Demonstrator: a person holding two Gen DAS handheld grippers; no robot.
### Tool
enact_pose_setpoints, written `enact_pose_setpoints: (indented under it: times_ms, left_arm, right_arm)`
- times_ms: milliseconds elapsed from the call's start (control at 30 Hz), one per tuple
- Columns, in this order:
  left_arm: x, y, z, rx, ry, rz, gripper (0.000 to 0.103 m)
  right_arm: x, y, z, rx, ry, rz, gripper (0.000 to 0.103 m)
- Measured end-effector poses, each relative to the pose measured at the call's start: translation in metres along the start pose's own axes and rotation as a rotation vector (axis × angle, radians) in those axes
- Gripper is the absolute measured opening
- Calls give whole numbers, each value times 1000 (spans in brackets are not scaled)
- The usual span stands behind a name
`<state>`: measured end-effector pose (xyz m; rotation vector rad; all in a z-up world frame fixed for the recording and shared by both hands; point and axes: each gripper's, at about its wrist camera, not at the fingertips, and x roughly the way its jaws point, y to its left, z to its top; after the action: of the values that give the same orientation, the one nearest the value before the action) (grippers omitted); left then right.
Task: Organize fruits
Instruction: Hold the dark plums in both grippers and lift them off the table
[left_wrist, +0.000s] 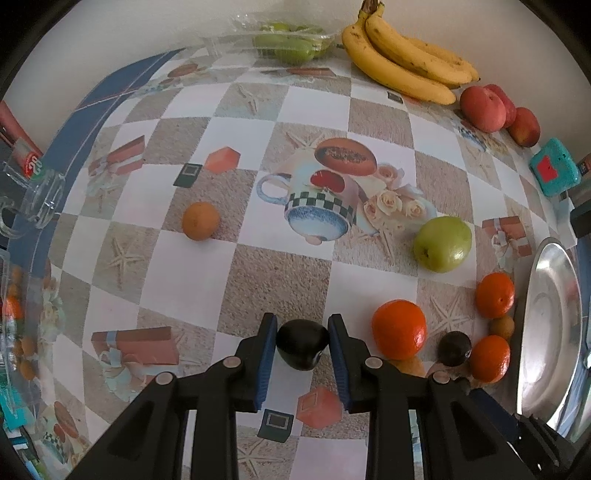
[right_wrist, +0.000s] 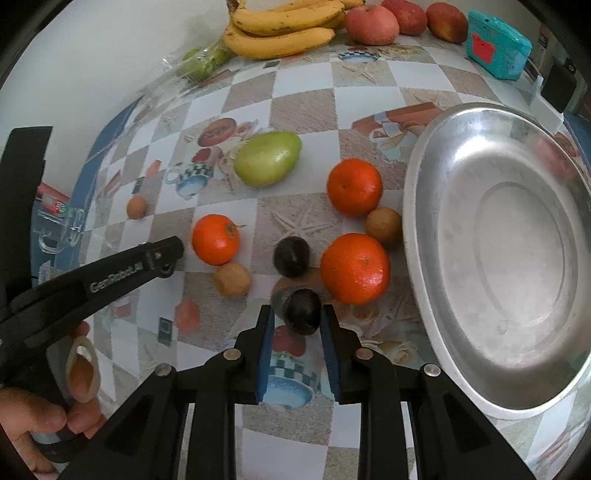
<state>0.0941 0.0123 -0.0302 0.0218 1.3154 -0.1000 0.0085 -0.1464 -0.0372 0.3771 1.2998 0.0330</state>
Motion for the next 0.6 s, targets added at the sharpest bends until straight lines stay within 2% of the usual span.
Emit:
enact_pose_setpoints:
  times_ms: [133,300,600]
  left_arm:
    - [-14,4,4,-13,-36,-4,30]
    - [-25,7,4,-23,-73,-6,30]
    - [-14,3,0,-24,-39,-13,30]
  right_arm:
    - [-11,6,-1,-7,-31,40,26]
    - [-21,12,0,-29,-63,43,26]
    - [-14,-4,0,20,-31,4,26]
